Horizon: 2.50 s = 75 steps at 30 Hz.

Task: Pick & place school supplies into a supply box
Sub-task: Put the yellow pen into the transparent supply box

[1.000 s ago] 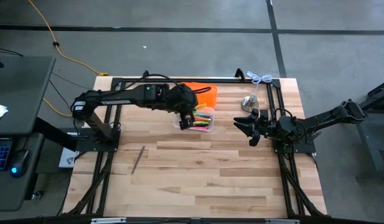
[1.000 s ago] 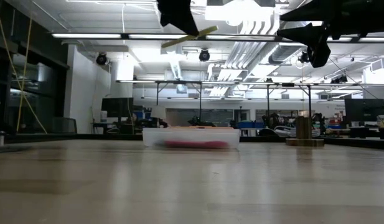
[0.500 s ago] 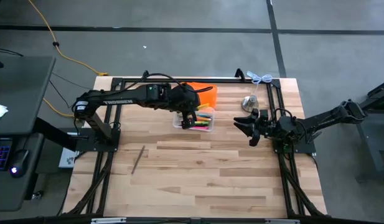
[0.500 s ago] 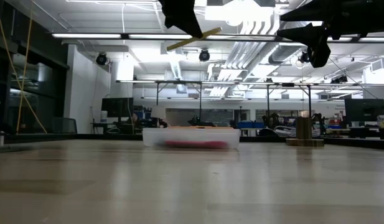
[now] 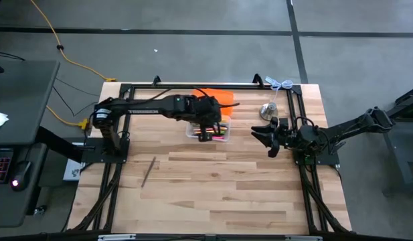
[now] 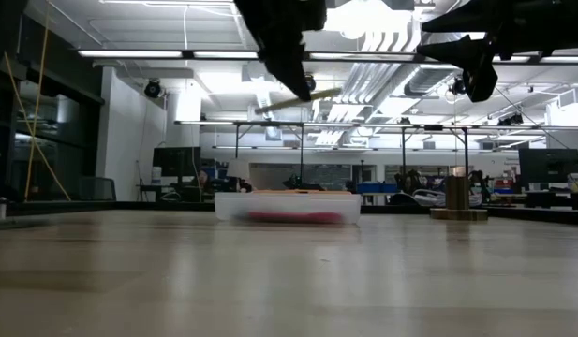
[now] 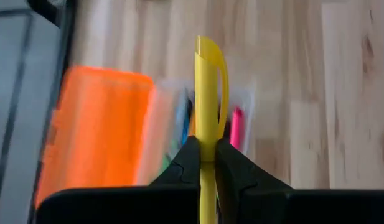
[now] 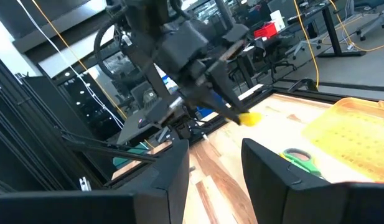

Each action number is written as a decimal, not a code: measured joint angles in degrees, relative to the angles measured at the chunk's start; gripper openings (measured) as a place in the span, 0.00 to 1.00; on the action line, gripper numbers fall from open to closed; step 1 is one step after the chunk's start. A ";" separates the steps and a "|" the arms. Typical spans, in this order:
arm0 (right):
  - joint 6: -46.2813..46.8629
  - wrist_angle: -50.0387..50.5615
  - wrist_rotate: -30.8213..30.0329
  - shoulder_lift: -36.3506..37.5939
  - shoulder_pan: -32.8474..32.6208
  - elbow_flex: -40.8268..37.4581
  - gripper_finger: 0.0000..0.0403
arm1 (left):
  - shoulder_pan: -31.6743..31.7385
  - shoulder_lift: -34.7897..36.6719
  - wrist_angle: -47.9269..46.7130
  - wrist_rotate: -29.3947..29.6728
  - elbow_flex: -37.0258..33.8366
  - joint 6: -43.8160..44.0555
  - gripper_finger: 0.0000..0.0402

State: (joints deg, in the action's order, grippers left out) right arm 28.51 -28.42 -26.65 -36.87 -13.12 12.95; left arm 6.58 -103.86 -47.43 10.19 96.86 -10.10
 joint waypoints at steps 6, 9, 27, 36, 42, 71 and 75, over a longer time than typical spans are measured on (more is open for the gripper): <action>0.00 -0.01 -0.13 -0.32 0.00 0.00 0.31 | 0.23 -3.57 -1.49 -1.91 -0.02 -3.34 0.12; 0.00 0.11 -0.15 -0.30 0.00 0.00 0.31 | 0.23 -4.82 -1.25 -2.86 -0.02 -3.82 0.12; -0.02 0.76 -1.59 -0.30 0.00 0.00 0.31 | 5.80 -6.72 2.12 -9.78 -5.84 -6.48 0.12; -0.02 0.79 -4.07 -0.30 0.02 0.00 0.31 | 6.58 -7.80 5.01 -11.05 -5.81 -9.15 0.13; -0.02 0.81 -4.08 -0.28 0.00 0.00 0.31 | 7.44 -11.29 4.49 -11.94 -5.95 -9.60 0.13; 0.18 0.81 -4.04 -0.28 0.00 0.00 0.31 | 8.10 -15.44 6.85 -13.66 -5.90 -11.23 0.22; 0.22 0.81 -4.02 -0.28 0.00 0.00 0.31 | 8.10 -15.44 6.72 -13.69 -5.90 -11.11 0.31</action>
State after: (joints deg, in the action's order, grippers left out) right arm 28.73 -27.62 -30.68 -37.15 -13.13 12.95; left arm 14.68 -119.31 -40.71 -3.51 90.96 -21.21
